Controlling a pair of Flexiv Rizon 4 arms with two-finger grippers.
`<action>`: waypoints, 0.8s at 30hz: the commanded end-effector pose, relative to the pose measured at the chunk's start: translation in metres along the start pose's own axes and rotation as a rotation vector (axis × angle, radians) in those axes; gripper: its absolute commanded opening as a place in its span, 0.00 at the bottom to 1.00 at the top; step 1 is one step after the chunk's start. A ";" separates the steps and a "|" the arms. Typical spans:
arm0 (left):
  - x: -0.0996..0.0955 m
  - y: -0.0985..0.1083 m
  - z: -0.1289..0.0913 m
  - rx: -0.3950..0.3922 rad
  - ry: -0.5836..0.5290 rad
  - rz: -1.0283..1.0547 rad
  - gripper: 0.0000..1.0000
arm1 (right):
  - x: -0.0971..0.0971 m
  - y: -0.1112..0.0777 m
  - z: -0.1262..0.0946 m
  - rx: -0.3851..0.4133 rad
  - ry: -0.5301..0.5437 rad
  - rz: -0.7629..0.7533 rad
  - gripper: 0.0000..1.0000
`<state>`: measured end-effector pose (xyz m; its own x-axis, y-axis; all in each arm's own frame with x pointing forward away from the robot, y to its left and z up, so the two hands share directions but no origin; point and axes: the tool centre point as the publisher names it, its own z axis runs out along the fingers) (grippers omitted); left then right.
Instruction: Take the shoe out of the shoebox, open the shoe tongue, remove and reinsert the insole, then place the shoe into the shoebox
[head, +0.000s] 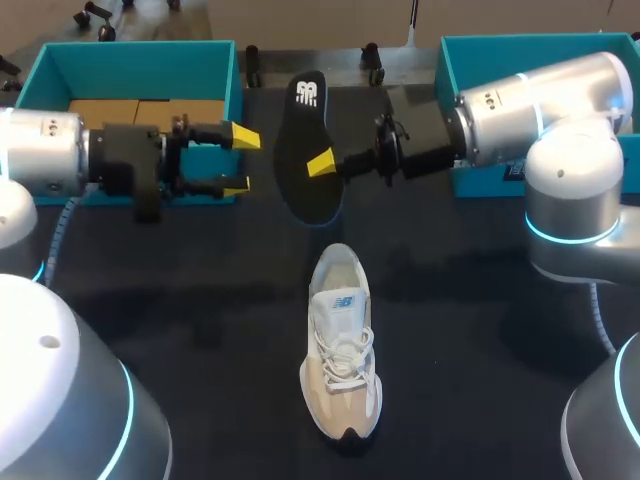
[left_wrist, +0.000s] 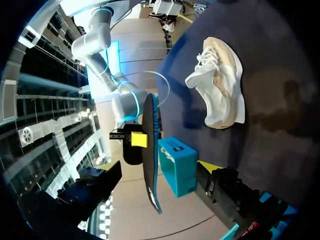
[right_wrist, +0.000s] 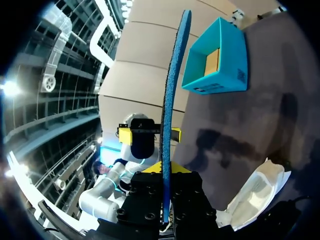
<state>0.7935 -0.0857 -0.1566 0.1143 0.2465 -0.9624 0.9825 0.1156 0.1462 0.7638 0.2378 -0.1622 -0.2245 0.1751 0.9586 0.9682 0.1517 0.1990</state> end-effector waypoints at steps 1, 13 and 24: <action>-0.001 -0.001 -0.002 0.000 0.004 0.002 1.00 | 0.000 -0.001 0.001 -0.003 0.001 0.000 0.00; 0.022 -0.036 -0.020 -0.015 0.060 -0.338 1.00 | -0.019 0.005 -0.016 0.048 -0.005 -0.042 0.00; 0.033 -0.043 -0.049 -0.125 0.485 -0.474 1.00 | -0.037 -0.004 -0.024 -0.022 -0.028 -0.097 0.00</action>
<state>0.7591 -0.0404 -0.1964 -0.3834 0.3329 -0.8615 0.9088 0.3023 -0.2876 0.7792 0.2091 -0.1918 -0.3191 0.1888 0.9287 0.9414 0.1757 0.2877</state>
